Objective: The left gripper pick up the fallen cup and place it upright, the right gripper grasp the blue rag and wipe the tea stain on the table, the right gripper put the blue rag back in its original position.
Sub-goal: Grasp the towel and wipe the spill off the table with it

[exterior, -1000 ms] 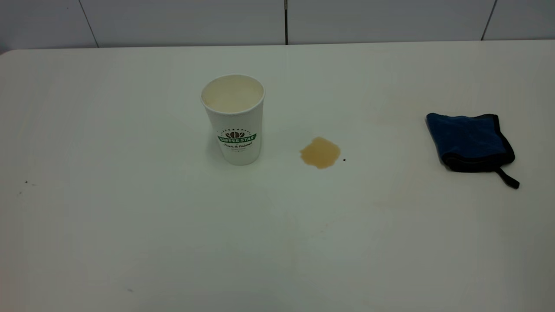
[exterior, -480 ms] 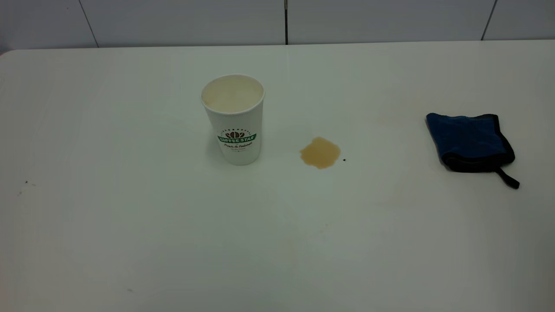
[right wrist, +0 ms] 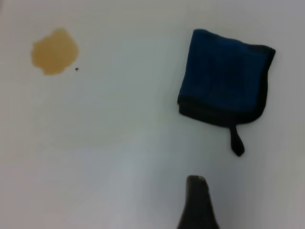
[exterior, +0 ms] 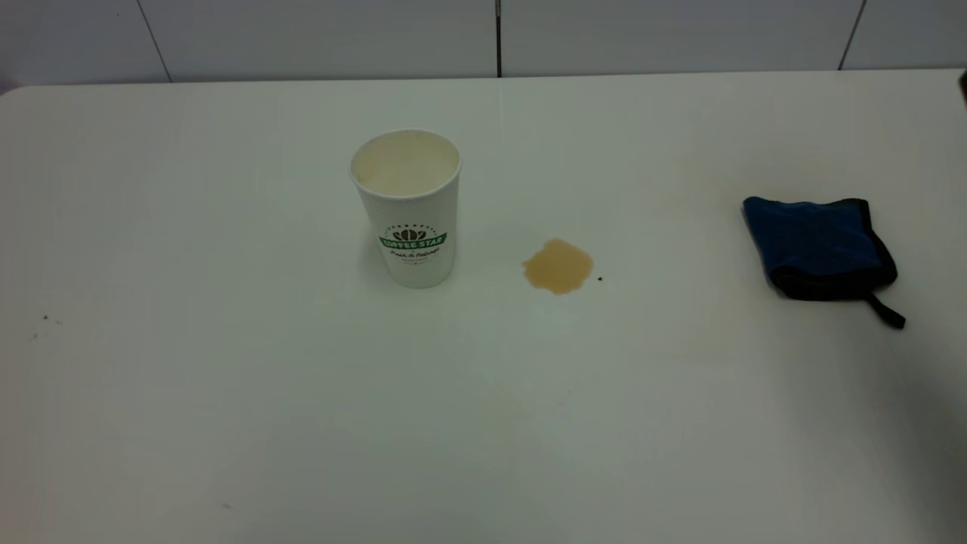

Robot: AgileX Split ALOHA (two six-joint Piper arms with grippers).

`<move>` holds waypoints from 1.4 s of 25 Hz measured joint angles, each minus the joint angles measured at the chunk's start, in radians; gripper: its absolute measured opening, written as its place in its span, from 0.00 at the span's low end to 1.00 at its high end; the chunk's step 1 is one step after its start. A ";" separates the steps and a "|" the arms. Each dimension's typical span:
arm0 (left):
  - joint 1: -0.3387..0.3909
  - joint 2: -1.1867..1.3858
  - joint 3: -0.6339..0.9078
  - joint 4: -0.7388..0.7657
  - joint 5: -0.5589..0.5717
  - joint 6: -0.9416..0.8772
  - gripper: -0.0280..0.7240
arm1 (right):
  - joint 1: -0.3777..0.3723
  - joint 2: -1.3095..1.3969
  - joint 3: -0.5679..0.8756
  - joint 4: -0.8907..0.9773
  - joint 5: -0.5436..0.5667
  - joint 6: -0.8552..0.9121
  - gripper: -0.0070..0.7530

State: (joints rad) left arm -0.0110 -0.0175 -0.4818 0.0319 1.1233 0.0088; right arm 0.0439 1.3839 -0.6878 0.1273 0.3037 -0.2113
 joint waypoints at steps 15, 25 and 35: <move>0.000 0.000 0.000 0.000 0.000 -0.002 0.82 | -0.068 0.721 -0.506 -0.001 -0.118 -0.035 0.79; 0.000 0.000 0.000 0.000 0.000 -0.002 0.82 | -0.084 0.956 -0.635 0.057 -0.097 -0.038 0.79; 0.000 0.000 0.000 0.000 0.000 -0.002 0.82 | -0.073 1.045 -0.653 0.080 -0.112 -0.080 0.78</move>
State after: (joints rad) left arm -0.0110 -0.0175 -0.4818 0.0319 1.1233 0.0069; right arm -0.0293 2.4292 -1.3411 0.2074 0.1918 -0.2908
